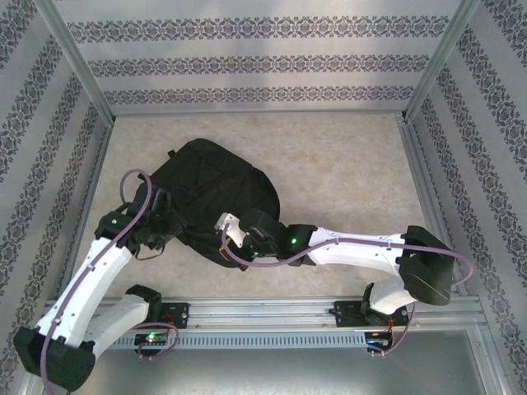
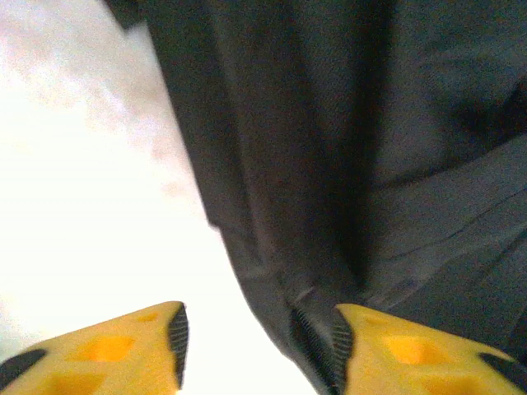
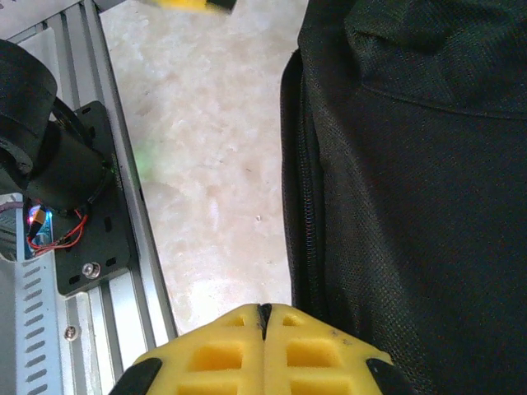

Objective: Pack the student bag
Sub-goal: Zip the student bag at the center of the table.

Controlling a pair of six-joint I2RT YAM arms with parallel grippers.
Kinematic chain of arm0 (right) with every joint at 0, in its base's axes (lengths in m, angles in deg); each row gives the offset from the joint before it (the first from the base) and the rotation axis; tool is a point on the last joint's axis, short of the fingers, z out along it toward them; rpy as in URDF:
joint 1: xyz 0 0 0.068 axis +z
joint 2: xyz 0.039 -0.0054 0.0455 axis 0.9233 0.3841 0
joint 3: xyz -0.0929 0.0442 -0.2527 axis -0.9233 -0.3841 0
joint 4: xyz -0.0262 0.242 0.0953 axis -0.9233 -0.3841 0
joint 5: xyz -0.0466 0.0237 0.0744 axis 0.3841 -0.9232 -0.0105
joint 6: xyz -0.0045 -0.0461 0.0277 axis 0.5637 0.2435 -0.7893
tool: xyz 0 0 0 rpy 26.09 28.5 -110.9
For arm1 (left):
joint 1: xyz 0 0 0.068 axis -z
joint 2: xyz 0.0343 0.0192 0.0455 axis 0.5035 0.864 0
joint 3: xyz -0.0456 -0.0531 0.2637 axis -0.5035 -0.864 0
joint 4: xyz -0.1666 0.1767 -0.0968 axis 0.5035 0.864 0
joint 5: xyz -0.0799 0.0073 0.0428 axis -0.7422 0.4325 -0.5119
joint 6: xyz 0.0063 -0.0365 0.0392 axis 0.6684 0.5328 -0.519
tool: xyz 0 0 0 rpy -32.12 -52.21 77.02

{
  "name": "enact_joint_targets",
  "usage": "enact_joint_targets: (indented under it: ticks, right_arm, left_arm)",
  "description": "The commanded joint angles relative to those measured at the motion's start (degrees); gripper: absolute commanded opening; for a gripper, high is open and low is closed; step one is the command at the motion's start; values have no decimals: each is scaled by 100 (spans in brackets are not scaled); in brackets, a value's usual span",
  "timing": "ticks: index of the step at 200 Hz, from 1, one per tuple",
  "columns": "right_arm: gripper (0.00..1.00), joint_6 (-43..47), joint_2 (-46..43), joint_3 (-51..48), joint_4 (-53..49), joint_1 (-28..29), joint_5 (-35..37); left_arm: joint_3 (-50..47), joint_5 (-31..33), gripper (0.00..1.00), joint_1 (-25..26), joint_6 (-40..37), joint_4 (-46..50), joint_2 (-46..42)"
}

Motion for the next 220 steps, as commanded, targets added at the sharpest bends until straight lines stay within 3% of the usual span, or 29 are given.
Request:
enact_joint_targets:
  ticks: [1, 74, 220]
  right_arm:
    - [0, -128, 43, 188, 222, 53, -191]
    - [0, -191, -104, 26, 193, 25, -158]
    - [0, -378, -220, -227, 292, -17, -161]
  left_arm:
    - [-414, -614, 43, 118, 729, -54, -150]
    - [-571, -901, 39, 219, 773, -844, -42]
    - [-760, -1174, 33, 478, 1069, -1196, -233]
